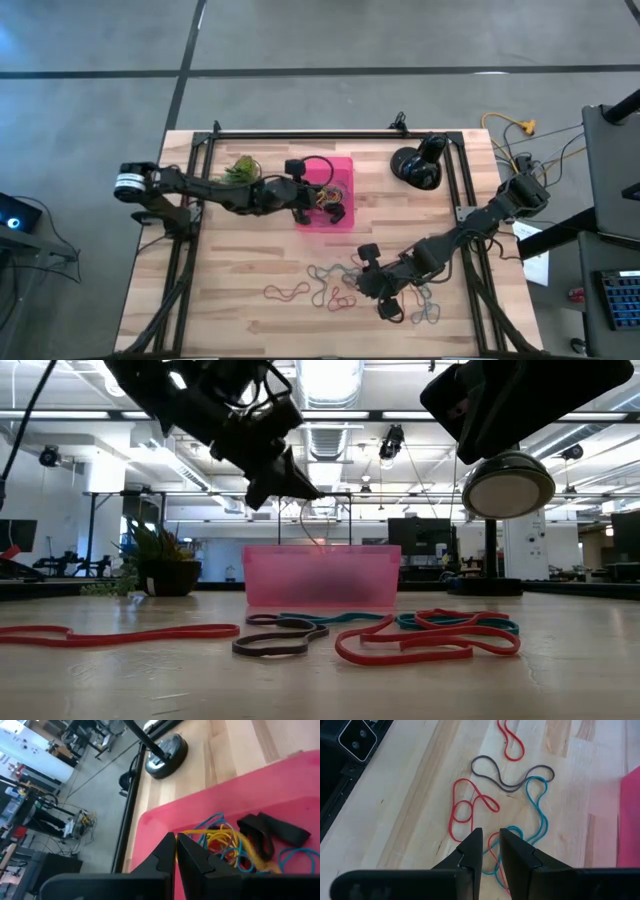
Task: Pick and place rubber bands into bin
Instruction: Put the yellow rubber bands into the pink bin, then put the red rubber bands into the pink bin
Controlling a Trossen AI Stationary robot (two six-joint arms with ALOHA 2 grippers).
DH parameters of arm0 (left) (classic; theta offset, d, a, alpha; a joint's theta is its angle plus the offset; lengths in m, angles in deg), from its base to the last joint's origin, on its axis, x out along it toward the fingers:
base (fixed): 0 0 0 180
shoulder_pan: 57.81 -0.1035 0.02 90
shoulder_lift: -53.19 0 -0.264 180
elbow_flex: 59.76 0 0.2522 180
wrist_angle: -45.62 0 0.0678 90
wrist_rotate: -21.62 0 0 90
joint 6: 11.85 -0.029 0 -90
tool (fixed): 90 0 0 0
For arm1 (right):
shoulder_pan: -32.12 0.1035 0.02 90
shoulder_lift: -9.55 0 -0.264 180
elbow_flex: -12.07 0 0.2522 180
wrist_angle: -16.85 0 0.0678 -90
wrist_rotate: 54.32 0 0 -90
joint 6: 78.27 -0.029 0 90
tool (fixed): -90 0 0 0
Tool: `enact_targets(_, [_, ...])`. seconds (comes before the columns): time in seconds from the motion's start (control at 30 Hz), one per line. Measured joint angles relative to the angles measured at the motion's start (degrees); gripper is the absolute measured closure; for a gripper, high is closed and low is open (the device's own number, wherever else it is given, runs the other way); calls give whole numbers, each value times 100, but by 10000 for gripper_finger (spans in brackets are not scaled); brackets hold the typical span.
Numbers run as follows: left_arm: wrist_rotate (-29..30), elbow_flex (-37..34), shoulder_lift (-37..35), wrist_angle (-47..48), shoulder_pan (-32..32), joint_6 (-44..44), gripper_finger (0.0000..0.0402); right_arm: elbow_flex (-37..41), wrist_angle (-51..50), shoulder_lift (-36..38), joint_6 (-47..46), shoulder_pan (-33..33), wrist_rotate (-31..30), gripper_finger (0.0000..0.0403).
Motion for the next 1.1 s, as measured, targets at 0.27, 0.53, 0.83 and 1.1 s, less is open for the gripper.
enact_targets(0.27, [28,24,119,-107,-33,399,385,31,5,0,-52,0,0,344])
enact_targets(0.53, [33,26,104,-105,-32,437,318,103,13,0,-177,0,1,344])
enact_targets(0.83, [92,-77,-300,787,428,1043,303,683,-60,0,-1217,0,10,344])
enact_targets(1.1, [91,-632,-936,995,1048,1346,304,935,-294,0,-2334,1,633,344])
